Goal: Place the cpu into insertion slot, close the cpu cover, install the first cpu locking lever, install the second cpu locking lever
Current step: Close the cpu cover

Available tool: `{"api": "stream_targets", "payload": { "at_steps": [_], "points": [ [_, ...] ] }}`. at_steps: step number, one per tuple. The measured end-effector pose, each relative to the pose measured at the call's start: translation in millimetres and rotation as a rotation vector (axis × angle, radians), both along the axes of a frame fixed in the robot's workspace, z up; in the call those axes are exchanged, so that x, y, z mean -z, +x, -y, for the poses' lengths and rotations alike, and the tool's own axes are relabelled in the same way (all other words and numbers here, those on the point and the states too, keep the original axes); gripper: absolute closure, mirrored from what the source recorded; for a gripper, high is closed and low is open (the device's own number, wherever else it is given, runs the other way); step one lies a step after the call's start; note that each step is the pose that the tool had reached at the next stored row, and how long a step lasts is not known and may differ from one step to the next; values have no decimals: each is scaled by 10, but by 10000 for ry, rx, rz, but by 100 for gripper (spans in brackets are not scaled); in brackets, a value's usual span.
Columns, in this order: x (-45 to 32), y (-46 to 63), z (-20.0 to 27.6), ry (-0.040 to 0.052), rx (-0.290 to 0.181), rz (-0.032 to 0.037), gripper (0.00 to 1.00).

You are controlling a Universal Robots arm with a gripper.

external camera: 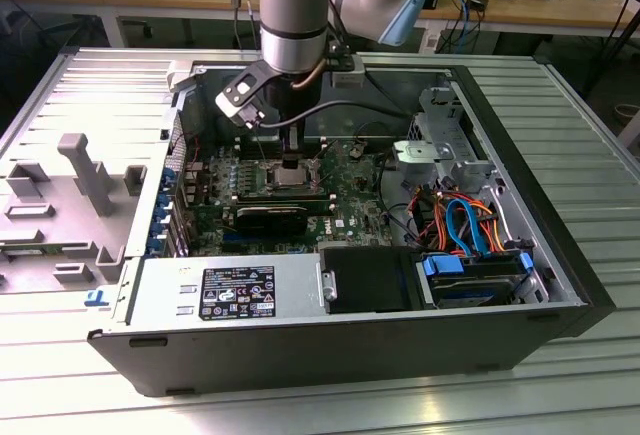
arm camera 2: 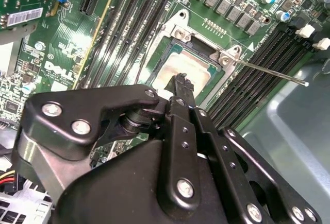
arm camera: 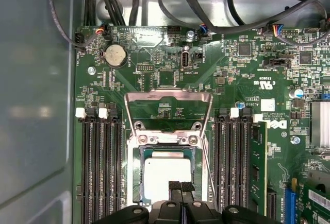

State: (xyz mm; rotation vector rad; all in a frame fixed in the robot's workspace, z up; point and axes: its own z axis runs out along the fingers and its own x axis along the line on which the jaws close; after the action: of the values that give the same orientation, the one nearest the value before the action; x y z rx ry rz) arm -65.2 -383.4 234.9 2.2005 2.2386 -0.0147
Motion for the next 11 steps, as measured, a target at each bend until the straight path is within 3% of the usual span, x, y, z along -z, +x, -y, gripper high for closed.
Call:
{"api": "stream_targets", "payload": {
  "at_steps": [11],
  "points": [
    [0, 54, 11, 3, 0, -1, 89]
  ]
}}
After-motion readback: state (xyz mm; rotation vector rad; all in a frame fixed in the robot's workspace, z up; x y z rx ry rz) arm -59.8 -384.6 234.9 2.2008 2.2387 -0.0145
